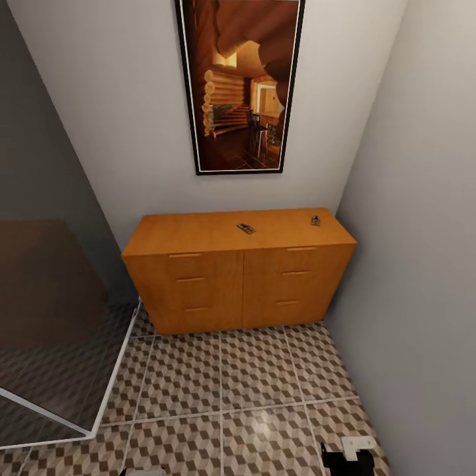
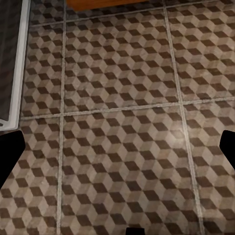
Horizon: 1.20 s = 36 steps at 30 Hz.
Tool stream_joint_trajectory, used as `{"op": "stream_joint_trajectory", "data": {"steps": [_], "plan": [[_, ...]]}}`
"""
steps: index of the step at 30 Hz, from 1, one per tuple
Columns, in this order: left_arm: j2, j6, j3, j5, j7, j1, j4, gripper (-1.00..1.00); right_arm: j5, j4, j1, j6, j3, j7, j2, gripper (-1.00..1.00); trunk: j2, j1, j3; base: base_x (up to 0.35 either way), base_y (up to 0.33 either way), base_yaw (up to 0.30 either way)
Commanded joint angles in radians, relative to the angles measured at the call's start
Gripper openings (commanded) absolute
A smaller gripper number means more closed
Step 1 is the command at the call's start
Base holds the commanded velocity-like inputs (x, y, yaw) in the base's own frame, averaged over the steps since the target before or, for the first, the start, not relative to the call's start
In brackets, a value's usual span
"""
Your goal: Take the four mousetraps from the cabinet in the bathroom and place them on the bathroom floor. Make sure all four end up on the same floor surface, and ensure that at least two of them are either under or directly next to the same bathroom sink.
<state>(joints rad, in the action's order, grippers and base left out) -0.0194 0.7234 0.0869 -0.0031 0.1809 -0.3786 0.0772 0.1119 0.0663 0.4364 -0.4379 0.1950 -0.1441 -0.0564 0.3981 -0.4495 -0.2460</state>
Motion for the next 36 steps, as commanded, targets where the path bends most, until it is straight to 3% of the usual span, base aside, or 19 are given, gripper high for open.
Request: {"op": "stream_joint_trajectory", "data": {"steps": [1,36], "plan": [[-0.001,0.005,0.008,-0.001,0.008,-0.002,0.004,1.00,0.010,-0.001,0.001,-0.003,0.009,-0.002,-0.001,1.00,0.002,-0.001,-0.002,0.000,0.000,0.000],[-0.001,0.006,0.008,-0.001,0.008,-0.002,0.004,1.00,0.009,0.000,0.001,-0.003,0.011,-0.002,0.004,1.00,0.002,-0.001,-0.002,0.000,0.000,0.000]]}}
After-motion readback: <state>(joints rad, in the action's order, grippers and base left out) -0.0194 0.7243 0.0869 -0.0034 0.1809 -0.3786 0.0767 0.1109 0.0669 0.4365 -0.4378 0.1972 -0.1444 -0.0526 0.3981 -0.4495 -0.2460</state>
